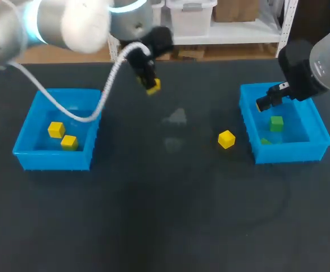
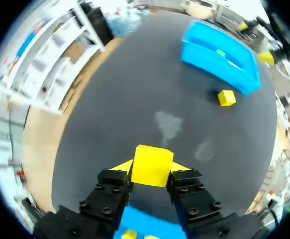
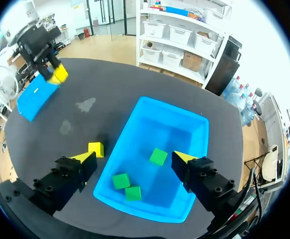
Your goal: Put the green cubes in the right bin and the yellow cubes in the left bin.
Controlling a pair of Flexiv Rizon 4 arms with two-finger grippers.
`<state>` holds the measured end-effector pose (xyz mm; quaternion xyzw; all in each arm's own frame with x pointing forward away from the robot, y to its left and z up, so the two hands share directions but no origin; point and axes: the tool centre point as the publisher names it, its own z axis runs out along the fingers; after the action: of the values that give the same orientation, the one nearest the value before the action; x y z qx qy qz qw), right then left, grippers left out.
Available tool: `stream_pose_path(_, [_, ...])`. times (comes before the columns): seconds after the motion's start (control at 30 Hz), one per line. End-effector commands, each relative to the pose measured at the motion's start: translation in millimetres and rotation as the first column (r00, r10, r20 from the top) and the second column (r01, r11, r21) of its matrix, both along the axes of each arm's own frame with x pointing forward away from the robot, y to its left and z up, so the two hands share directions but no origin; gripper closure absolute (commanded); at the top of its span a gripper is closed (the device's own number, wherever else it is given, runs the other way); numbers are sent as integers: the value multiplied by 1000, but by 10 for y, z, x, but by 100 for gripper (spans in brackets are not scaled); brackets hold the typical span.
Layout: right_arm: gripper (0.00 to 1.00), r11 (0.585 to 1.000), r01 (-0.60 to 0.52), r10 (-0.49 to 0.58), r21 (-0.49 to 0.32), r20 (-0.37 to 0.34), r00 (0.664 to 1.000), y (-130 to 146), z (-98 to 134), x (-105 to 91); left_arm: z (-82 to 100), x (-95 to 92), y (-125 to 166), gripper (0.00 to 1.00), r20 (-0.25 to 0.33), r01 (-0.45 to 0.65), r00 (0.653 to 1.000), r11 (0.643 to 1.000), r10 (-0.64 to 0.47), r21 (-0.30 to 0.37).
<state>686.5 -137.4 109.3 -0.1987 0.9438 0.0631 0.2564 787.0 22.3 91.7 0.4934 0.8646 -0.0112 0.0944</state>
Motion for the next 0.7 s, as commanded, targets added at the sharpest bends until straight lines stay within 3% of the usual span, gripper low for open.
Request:
stream_pose_path(0.03, [0, 1000, 5, -5, -1, 10, 1000, -1, -8, -27, 275, -273, 742, 100, 46, -91, 995, 995, 93, -43])
stream_pose_path(0.3, [0, 1000, 5, -5, -1, 10, 1000, -1, -8, -27, 221, -592, 1612, 100, 39, -258, 965, 966, 258, -10])
stream_pose_path(0.5, [0, 1000, 5, -5, -1, 10, 1000, -1, -8, -27, 75, -904, 1997, 100, 3, -333, 943, 943, 333, 17])
stream_pose_path(0.6, [0, 1000, 5, -5, -1, 10, 1000, -1, -8, -27, 24, -1022, 2098, 100, -43, -334, 941, 942, 335, 20])
stream_pose_path(0.63, [0, 1000, 5, -5, -1, 10, 1000, -1, -8, -27, 10, -1052, 2121, 79, -40, -331, 942, 943, 332, 30])
stream_pose_path(0.67, [0, 1000, 5, -5, -1, 10, 1000, -1, -8, -27, -1, -1066, 2148, 0, -38, -335, 941, 941, 337, 32])
stream_pose_path(0.7, [0, 1000, 5, -5, -1, 10, 1000, -1, -8, -27, -6, -1068, 2174, 0, -37, -340, 939, 940, 341, 33])
